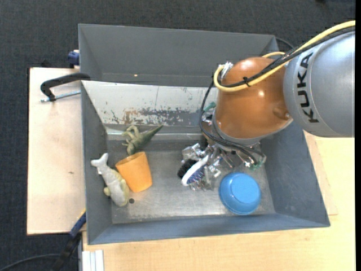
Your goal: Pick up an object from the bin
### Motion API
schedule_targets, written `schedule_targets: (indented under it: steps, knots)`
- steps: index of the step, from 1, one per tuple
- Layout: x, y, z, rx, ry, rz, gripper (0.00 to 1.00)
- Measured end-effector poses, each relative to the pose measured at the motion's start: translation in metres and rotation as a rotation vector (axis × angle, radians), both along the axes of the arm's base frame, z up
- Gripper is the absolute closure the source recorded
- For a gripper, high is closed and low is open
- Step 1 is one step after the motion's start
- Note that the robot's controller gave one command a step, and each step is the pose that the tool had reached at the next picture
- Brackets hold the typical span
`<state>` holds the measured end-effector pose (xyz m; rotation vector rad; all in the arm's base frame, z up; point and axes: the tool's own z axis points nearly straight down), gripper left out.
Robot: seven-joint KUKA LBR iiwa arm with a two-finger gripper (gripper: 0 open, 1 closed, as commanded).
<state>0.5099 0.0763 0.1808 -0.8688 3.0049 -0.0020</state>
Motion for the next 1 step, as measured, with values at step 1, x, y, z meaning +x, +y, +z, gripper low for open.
schedule_targets:
  steps: [1]
  knots:
    - [-0.0054,0.002,0.052,0.0,0.003,-0.004,1.0]
